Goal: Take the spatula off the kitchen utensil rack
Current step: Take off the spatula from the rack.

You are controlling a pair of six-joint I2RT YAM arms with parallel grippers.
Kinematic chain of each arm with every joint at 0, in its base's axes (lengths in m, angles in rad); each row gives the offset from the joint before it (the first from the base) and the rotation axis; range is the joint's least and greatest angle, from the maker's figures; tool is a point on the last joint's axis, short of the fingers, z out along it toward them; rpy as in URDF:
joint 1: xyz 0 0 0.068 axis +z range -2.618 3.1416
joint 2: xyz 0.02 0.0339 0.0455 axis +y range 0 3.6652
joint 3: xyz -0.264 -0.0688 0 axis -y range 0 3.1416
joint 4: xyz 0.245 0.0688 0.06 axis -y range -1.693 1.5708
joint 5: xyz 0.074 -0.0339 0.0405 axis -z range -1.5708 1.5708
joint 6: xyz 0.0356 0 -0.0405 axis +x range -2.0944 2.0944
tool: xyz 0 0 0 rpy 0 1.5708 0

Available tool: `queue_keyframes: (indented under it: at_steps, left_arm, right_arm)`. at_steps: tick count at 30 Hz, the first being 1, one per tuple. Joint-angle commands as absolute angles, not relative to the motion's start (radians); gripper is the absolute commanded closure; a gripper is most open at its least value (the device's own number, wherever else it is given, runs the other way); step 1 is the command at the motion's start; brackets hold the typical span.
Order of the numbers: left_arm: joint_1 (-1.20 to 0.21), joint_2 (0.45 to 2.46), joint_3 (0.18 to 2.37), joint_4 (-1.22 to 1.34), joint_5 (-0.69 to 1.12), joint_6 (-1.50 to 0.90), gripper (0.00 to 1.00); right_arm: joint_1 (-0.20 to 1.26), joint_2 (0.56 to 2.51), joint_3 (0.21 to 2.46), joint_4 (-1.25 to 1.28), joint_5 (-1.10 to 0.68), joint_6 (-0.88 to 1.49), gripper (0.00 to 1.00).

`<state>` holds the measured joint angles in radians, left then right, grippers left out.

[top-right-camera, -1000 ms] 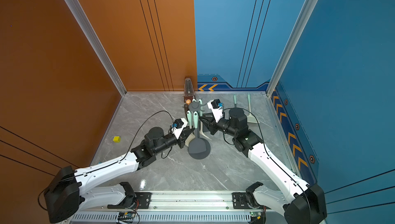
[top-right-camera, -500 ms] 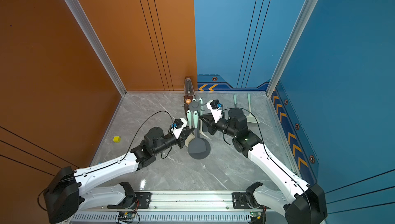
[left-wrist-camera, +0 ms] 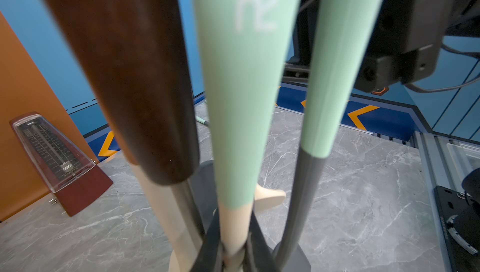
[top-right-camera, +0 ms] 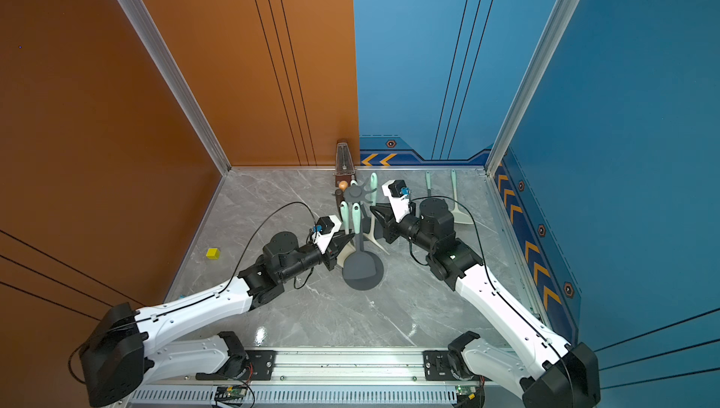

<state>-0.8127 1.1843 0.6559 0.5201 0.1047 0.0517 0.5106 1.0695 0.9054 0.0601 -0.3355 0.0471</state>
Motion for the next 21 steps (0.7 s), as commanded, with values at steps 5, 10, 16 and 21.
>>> queue_keyframes:
  at_steps: [5, 10, 16, 21]
  left_arm:
    - [-0.811, 1.169, 0.644, 0.52, 0.082, 0.041, 0.89]
    - [-0.811, 1.166, 0.64, 0.52, 0.08, 0.04, 0.89]
    - [-0.812, 1.164, 0.635, 0.52, 0.078, 0.041, 0.89]
    - [-0.811, 1.167, 0.634, 0.52, 0.077, 0.039, 0.89]
  right_arm:
    - [0.499, 1.058, 0.91, 0.029, -0.195, 0.022, 1.0]
    - [0.482, 1.064, 0.922, 0.006, -0.167, 0.028, 1.0]
    - [0.451, 1.073, 0.935, -0.024, -0.119, 0.041, 1.0]
    - [0.42, 1.105, 0.967, -0.053, -0.077, 0.062, 1.0]
